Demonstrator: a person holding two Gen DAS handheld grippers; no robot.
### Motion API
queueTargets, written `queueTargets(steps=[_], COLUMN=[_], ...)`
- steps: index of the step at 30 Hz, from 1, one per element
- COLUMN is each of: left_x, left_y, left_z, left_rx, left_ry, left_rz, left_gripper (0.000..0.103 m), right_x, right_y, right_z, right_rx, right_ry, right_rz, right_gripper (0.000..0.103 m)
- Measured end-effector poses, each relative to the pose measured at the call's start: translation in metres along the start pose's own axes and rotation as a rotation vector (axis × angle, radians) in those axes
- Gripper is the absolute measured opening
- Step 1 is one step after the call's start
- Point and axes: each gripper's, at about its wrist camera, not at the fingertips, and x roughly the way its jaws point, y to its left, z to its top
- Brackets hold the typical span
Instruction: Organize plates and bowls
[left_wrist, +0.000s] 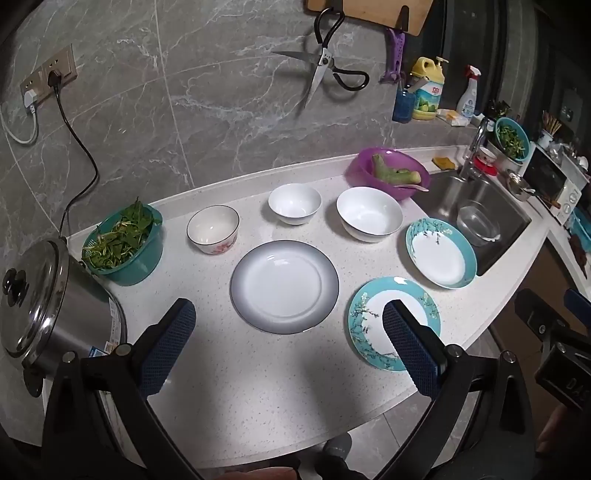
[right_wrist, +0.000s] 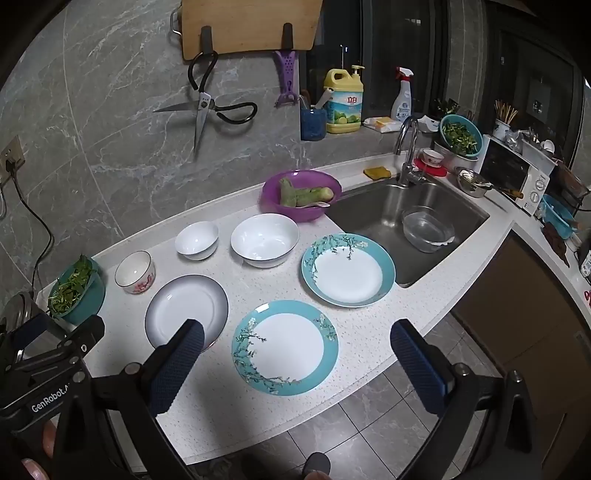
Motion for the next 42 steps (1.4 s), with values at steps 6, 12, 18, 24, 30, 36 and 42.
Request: queueTargets(steps=[6,12,18,24,30,36,42], left_x=[0.003,0.003,0.011,0.014,0.018,0.019,0.023], left_y=[0.008,0.003,-0.004,-0.004,-0.004,-0.004,-0.002], left_z=[-0.010,-0.004,-0.003,-0.002,0.000,0.000,0.000], left_rx=[0.005,0.007,0.007,0.005,0.005,0.004,0.003], left_ry=[-0.002,0.010,0.023,0.025,0.032,0.033,0.035], left_rz=[-0.006,0.009,0.012,0.012,0.014,0.013,0.014], left_gripper=[0.103,0.103,0.103,0.103,0.103,0.103,0.103], right_x=[0.001,0.004,0.003,0.006,0.008,0.008,0.008], right_y=[0.001,0.003,0.001,0.001,0.001,0.002,0.002], right_z=[-0.001,0.000,0.000,0.003,0.004,0.004,0.004], right_rx=[-0.001,-0.005,-0.007,-0.007,-0.008,-0.009,-0.010], right_ry=[-0.004,0.004,0.003,0.008,0.010,0.013,0.014], right_rz=[0.000,-0.006,-0.003,-0.008,-0.009,-0.009,-0.011], right_gripper=[0.103,0.103,0.103,0.103,0.103,0.103,0.103])
